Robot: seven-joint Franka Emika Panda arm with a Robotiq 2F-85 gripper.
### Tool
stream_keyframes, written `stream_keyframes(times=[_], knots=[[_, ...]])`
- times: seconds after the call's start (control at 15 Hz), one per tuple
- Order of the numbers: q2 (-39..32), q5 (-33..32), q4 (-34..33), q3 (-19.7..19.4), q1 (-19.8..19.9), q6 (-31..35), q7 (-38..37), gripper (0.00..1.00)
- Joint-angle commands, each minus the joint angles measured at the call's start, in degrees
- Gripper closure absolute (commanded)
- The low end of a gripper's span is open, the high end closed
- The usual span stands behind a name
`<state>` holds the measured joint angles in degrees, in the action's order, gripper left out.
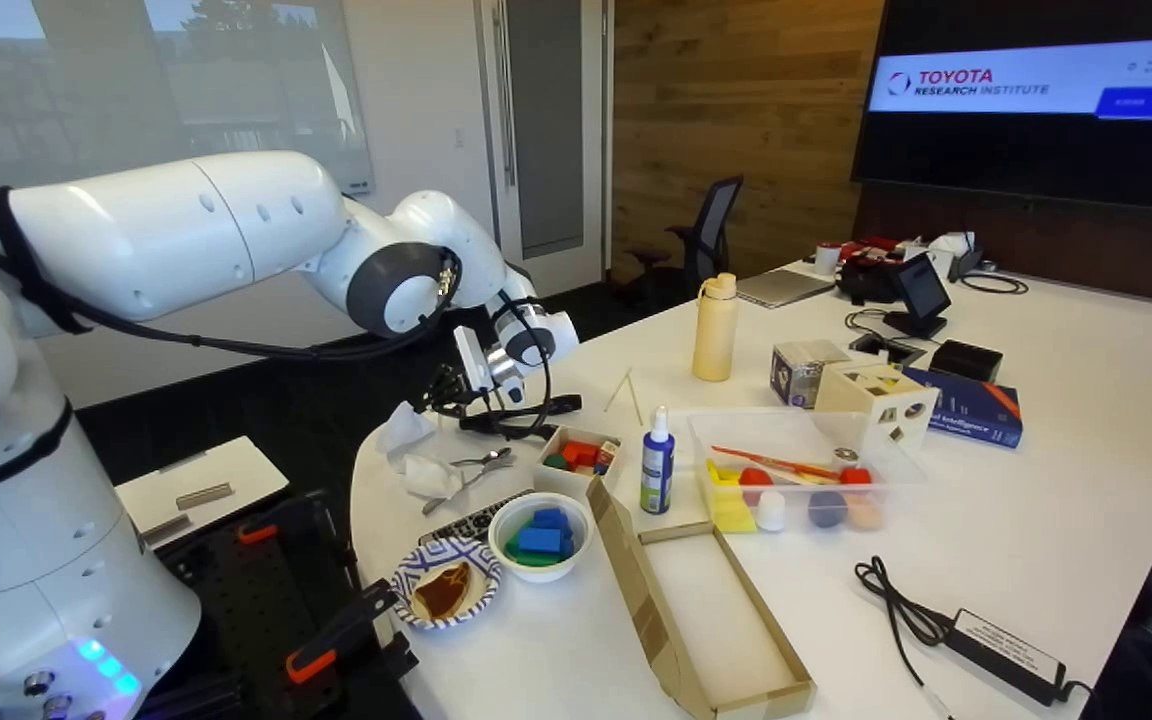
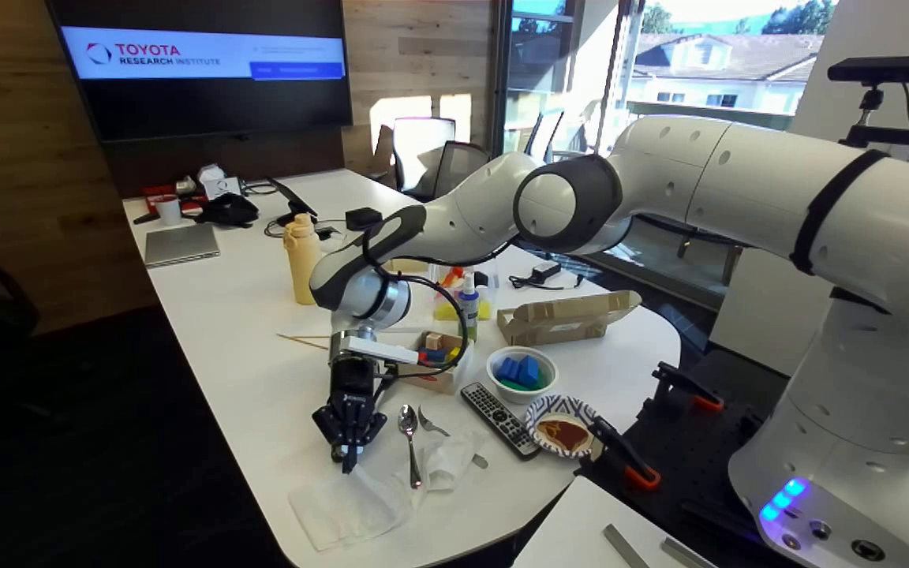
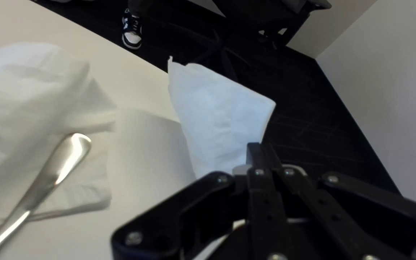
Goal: Fold one white napkin in half.
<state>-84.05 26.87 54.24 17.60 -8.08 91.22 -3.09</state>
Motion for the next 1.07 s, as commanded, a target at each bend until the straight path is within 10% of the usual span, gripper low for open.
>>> stream_keyframes(times=[0.0,0.87,0.93,1.0], knots=[[0.00,1.87,-1.89,-1.19,-3.26,4.51,-7.18,1.00],[2.48,-0.21,2.02,-4.74,-8.53,22.91,-29.32,1.00],[2.54,-0.37,2.09,-5.06,-8.98,23.23,-30.32,0.74],[2.63,-0.43,2.20,-5.32,-9.31,23.28,-31.05,0.72]])
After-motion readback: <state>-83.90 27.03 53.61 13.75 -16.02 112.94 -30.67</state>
